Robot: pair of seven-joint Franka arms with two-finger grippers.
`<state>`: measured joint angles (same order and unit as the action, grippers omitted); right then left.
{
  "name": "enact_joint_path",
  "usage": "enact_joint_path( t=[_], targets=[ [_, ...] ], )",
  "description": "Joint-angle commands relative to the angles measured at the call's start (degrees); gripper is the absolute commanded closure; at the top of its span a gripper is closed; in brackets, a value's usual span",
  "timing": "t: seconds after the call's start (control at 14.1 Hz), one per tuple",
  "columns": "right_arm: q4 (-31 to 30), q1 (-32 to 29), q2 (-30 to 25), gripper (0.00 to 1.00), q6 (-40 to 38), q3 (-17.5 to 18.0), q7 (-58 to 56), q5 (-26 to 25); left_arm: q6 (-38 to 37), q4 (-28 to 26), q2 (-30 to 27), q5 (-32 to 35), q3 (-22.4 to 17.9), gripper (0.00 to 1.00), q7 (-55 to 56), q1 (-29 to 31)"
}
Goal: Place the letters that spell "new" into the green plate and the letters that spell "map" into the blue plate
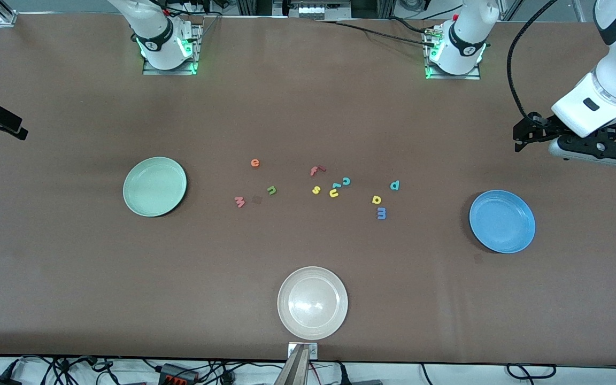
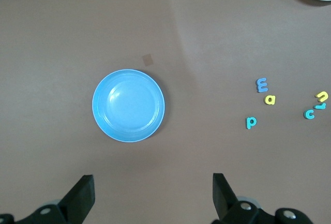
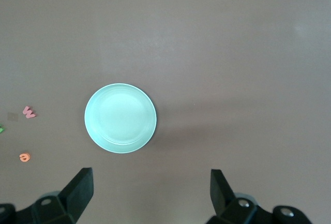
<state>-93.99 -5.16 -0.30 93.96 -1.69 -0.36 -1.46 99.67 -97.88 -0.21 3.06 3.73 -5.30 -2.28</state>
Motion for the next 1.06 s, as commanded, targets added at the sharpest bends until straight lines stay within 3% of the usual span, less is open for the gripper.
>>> enact_joint_path(
  t=[0.0,0.99],
  targets=[
    [-1.1,-0.8,-0.8,0.0,0.4,0.5,-1.6,-0.5,-0.6,-0.4,-0.9,-1.3,0.0,0.0,-0.6,0.0],
    [-1.6,-0.8,0.0,0.0,0.3,0.5,-1.5,0.1,-0.6,-0.4,-0.9,-1.3,0.0,0.0,-0.6,0.0]
  ],
)
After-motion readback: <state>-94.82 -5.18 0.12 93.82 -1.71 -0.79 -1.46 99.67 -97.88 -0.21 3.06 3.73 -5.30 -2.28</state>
